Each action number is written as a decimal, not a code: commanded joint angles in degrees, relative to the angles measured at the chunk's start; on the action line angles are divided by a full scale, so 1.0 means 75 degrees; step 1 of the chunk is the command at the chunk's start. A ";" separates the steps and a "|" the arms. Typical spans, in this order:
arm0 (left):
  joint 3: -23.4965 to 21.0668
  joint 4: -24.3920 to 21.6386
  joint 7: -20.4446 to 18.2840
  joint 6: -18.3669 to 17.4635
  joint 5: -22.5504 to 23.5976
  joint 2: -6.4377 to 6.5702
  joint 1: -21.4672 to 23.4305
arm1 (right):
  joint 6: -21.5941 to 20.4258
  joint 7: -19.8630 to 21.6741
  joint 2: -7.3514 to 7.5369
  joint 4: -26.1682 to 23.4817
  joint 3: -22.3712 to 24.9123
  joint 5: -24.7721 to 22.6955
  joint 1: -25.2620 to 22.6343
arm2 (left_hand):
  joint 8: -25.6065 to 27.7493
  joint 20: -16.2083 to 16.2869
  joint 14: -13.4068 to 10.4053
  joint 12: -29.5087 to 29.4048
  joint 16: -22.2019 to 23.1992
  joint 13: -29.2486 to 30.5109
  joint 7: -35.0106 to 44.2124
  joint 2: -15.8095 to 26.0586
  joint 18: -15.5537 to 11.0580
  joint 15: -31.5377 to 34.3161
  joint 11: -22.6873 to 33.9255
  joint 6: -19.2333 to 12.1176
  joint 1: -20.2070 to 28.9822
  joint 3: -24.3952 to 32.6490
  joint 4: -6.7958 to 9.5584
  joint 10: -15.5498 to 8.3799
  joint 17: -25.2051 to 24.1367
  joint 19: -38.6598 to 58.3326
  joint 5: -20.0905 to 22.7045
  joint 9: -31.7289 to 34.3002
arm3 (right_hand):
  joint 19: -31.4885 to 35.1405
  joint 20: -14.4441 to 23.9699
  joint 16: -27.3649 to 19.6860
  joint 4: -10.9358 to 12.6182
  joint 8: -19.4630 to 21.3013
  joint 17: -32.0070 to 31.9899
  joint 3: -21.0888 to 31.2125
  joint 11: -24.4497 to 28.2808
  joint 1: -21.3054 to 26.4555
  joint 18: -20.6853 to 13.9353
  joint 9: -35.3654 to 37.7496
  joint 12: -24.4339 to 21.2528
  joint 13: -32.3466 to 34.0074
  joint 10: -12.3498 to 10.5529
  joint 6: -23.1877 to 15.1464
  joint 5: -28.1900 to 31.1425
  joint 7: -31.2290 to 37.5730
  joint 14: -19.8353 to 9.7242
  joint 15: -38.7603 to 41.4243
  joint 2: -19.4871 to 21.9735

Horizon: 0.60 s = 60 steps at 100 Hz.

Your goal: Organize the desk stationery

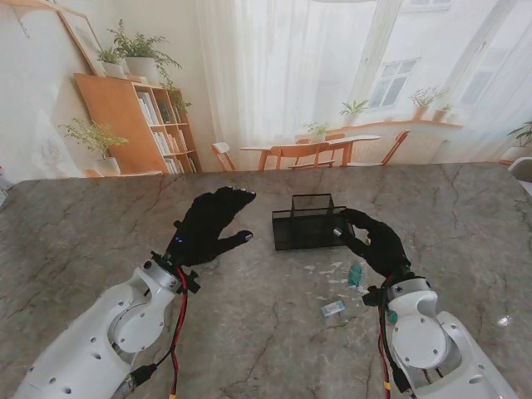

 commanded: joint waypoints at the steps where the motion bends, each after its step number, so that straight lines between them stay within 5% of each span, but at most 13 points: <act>1: 0.0096 0.0134 -0.0154 -0.0062 0.0032 0.0021 0.0084 | -0.0095 0.0191 0.0033 -0.0176 -0.0089 -0.0068 0.0009 | 0.0108 0.0045 -0.0196 0.0115 0.0062 0.0232 0.0093 0.0400 0.0139 0.0041 0.0032 -0.0210 -0.0154 -0.0114 -0.1118 -0.0196 0.0120 0.0234 0.0226 0.0213 | 0.0196 0.0062 0.0076 0.0077 0.0179 0.0012 0.0049 0.0101 -0.0078 0.0130 0.0024 0.0146 0.0066 -0.0122 -0.0053 -0.0013 0.0058 -0.0074 0.0055 -0.0127; 32: 0.0126 0.0554 -0.0857 -0.0105 -0.0430 0.0066 -0.0050 | -0.0467 0.1111 0.0325 -0.0410 -0.0239 -0.0890 0.0016 | 0.0175 0.0014 -0.0240 0.0222 0.0156 0.0650 0.0167 0.0414 0.0141 -0.0003 0.0046 -0.0348 -0.0125 -0.0124 -0.1155 -0.0265 0.0321 0.0589 0.0557 0.0654 | 0.0973 0.0444 0.0291 0.0011 0.0389 0.0369 0.0605 0.0425 0.0019 -0.0065 -0.0002 0.0467 0.0320 -0.0430 -0.0105 -0.0027 0.0244 -0.0321 0.0562 -0.1129; 60: -0.0256 0.0486 -0.0717 -0.0019 -0.0416 0.0053 0.0217 | -0.2353 0.2567 0.0861 -0.0579 0.0248 -0.2933 -0.0130 | 0.0195 -0.0026 -0.0239 0.0240 0.0190 0.0659 0.0172 0.0486 0.0121 -0.0023 0.0039 -0.0335 -0.0078 -0.0127 -0.1159 -0.0270 0.0307 0.0594 0.0601 0.0661 | 0.2074 0.0307 0.0537 -0.0039 0.0874 0.0723 0.0792 0.1418 0.0177 -0.0489 -0.0439 0.1580 -0.0069 -0.0734 0.0214 -0.0387 0.0409 -0.0606 0.2366 -0.1659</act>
